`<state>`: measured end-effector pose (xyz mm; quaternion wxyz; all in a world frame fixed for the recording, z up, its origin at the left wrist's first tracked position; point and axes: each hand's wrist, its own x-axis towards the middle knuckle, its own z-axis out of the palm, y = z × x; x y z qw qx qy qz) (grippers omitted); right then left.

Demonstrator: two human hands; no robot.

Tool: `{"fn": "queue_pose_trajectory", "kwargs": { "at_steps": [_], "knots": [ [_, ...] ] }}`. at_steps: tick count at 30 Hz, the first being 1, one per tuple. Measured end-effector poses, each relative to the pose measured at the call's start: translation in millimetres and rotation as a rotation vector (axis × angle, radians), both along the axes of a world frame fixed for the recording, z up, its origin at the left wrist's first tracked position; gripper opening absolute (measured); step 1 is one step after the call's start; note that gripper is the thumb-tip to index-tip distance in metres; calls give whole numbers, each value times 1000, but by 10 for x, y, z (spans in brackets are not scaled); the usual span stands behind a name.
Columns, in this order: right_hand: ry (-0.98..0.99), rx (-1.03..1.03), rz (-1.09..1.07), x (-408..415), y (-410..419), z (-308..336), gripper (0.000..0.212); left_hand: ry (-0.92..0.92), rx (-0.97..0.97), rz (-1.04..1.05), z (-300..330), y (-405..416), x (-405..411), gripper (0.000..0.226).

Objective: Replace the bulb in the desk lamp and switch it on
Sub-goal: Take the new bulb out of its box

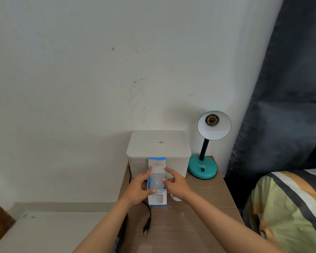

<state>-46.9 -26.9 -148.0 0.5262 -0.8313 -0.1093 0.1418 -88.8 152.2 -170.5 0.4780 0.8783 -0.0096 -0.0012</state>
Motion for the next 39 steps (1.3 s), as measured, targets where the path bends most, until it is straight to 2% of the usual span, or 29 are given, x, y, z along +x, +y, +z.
{"fn": "queue_pose_trajectory", "kwargs": {
  "at_steps": [3, 9, 14, 22, 28, 33, 35, 39],
  "knots": [
    [-7, -8, 8, 11, -11, 14, 49, 4, -27, 12, -18, 30, 34, 91],
    [-294, -118, -13, 29, 17, 12, 44, 27, -100, 5, 1, 54, 73, 96],
    [-254, -286, 54, 88, 86, 64, 62, 91, -107, -36, -2, 124, 77, 96],
    [-231, -467, 109, 155, 230, 84, 63, 128, -93, -53, 65, 120, 62, 95],
    [-236, -419, 83, 140, 255, 81, 56, 128, -61, -42, 100, 87, 48, 96],
    [-330, -362, -19, 91, 235, 49, 56, 121, -57, -23, 125, 58, 21, 95],
    [-340, -287, -58, 77, 194, 83, 52, 121, -53, -17, 124, 50, 10, 95],
    [-326, -1, -136, 36, 124, 189, 41, 121, -65, 1, 120, 11, -16, 92]
  ]
}}
